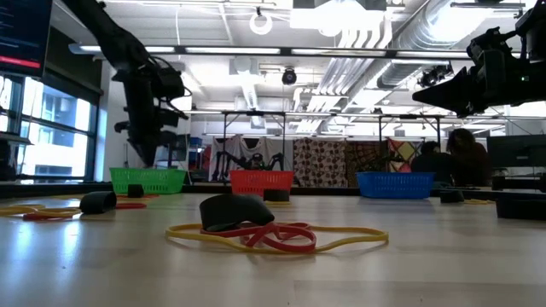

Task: Sort rubber bands into baskets
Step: Put the red rubber band into the green bin

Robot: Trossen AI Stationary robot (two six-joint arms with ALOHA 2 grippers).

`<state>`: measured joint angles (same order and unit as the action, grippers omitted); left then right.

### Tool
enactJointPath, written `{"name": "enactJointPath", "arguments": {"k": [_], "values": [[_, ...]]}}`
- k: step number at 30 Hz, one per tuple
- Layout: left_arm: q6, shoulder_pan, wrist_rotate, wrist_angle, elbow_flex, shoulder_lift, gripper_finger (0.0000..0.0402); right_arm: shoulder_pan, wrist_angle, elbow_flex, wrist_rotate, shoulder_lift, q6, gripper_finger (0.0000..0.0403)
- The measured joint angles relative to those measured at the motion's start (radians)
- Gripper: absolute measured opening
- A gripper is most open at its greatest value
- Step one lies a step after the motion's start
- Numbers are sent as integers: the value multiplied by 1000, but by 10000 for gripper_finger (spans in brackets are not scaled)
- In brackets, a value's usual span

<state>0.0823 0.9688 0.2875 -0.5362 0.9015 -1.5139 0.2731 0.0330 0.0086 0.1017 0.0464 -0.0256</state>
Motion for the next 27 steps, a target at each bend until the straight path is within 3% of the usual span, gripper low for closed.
{"name": "enactJointPath", "arguments": {"k": [13, 27], "values": [[-43, 47, -64, -248, 214, -177, 0, 0, 0, 0, 0, 0, 0, 0], [-46, 58, -97, -245, 232, -290, 1, 0, 0, 0, 0, 0, 0, 0]]}}
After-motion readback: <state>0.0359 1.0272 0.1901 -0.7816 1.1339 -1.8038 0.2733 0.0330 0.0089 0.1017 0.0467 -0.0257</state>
